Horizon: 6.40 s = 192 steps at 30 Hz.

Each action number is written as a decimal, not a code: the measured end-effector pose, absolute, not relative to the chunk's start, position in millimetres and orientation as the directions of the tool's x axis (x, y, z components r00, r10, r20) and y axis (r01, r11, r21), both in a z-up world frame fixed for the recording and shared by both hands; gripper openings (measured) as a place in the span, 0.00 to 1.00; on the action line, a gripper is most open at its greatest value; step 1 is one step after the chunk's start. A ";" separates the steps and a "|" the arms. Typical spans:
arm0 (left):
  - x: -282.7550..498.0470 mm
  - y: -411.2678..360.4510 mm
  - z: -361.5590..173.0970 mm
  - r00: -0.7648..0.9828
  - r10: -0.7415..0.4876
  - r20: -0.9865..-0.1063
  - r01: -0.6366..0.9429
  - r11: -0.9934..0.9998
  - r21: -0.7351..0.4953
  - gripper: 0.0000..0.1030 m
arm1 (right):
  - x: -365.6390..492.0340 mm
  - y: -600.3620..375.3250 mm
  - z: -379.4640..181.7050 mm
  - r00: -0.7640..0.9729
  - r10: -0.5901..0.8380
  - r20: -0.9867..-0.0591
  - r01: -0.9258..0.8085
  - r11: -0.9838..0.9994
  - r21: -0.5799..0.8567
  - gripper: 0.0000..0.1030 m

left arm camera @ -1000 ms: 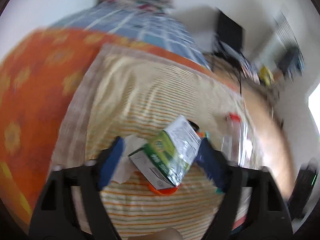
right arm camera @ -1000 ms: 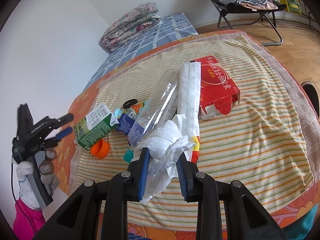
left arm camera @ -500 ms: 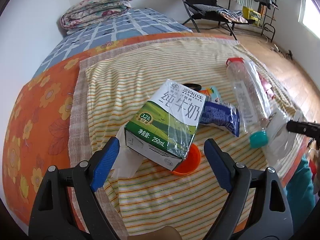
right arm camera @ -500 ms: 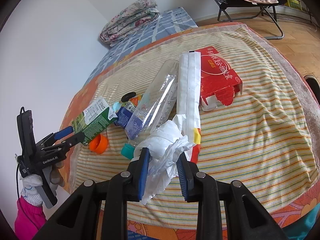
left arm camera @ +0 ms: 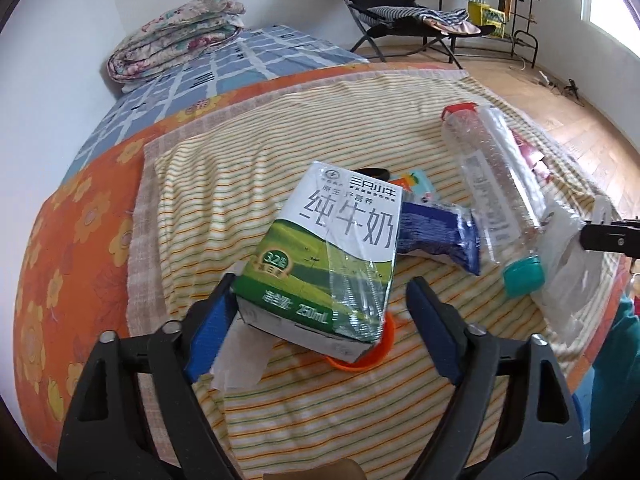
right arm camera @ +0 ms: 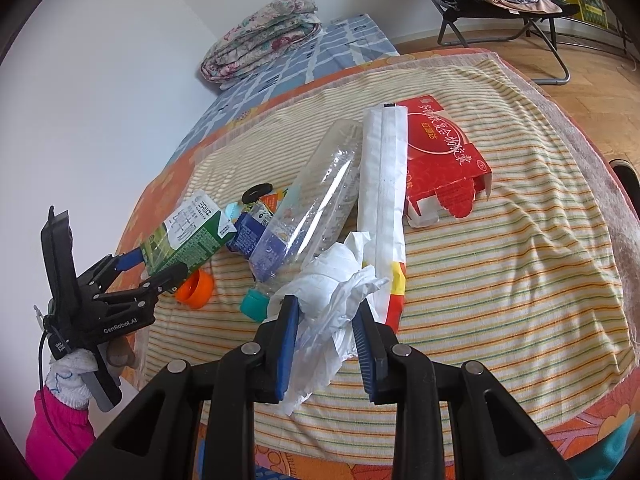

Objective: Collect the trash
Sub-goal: 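Lift the carton with left tool while right tool lifts the plastic bag, then lower both tools over the blue basket and open them to drop the items, then move left tool to the white tissue while right tool reaches the orange cap, then close left tool on the white tissue while right tool grasps the orange cap, then lift the tissue with left tool while right tool carries the cap toward the basket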

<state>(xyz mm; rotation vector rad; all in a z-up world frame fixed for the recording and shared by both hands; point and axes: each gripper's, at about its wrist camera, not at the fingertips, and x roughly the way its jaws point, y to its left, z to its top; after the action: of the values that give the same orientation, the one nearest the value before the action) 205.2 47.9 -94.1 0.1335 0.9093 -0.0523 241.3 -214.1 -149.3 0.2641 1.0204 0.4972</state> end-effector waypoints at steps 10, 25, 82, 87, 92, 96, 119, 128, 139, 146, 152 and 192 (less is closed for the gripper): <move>193.7 44.1 -81.5 0.648 0.003 -0.761 0.087 0.993 0.078 0.69 | 241.5 -216.5 -146.7 0.427 0.515 -0.743 -0.274 0.857 0.437 0.27; 138.1 48.0 -29.9 0.717 -0.091 -0.692 0.099 0.995 -0.028 0.68 | 204.9 -221.9 -109.5 0.492 0.520 -0.698 -0.353 0.852 0.386 0.26; -9.4 -37.9 -139.9 0.348 -0.116 -0.930 0.293 0.956 -0.009 0.70 | 54.6 -200.0 -192.9 0.342 0.452 -0.824 -0.491 0.833 0.254 0.67; -2.5 -30.2 -128.4 0.387 -0.117 -0.914 0.258 0.966 -0.014 0.70 | 57.1 -198.2 -187.6 0.352 0.452 -0.820 -0.492 0.834 0.248 0.72; 9.1 -16.1 -109.2 0.458 -0.106 -0.883 0.196 0.981 -0.017 0.70 | 61.0 -195.3 -175.7 0.376 0.458 -0.806 -0.503 0.831 0.237 0.74; 22.1 -2.9 -95.4 0.503 -0.111 -0.857 0.145 0.988 -0.043 0.70 | 66.0 -190.5 -167.5 0.389 0.467 -0.794 -0.509 0.827 0.238 0.76; 118.7 96.1 -64.6 0.606 -0.034 -0.795 -0.215 0.955 -0.205 0.70 | 125.4 -151.8 -119.7 0.389 0.567 -0.726 -0.540 0.779 0.318 0.83; 154.1 124.0 -74.2 0.608 -0.038 -0.793 -0.312 0.907 -0.282 0.70 | 170.2 -123.6 -122.4 0.331 0.606 -0.724 -0.512 0.759 0.401 0.71; 183.2 143.0 -98.7 0.583 -0.068 -0.809 -0.354 0.875 -0.329 0.66 | 221.8 -89.3 -146.1 0.241 0.645 -0.726 -0.445 0.737 0.508 0.51; 195.4 145.1 -110.8 0.567 -0.100 -0.818 -0.337 0.877 -0.342 0.60 | 250.6 -70.2 -168.3 0.193 0.662 -0.724 -0.378 0.731 0.568 0.39; 201.7 147.5 -118.1 0.559 -0.116 -0.821 -0.335 0.874 -0.351 0.58 | 265.9 -55.9 -177.1 0.193 0.647 -0.738 -0.359 0.746 0.560 0.37; 188.6 145.2 -104.8 0.586 -0.095 -0.805 -0.314 0.889 -0.333 0.10 | 273.4 -29.4 -187.6 0.207 0.567 -0.797 -0.400 0.793 0.460 0.28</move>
<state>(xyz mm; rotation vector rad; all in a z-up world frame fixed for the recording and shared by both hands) 188.6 145.2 -104.8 -0.4754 0.9456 0.1331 273.4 -29.4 -187.6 0.1651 1.1842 0.6779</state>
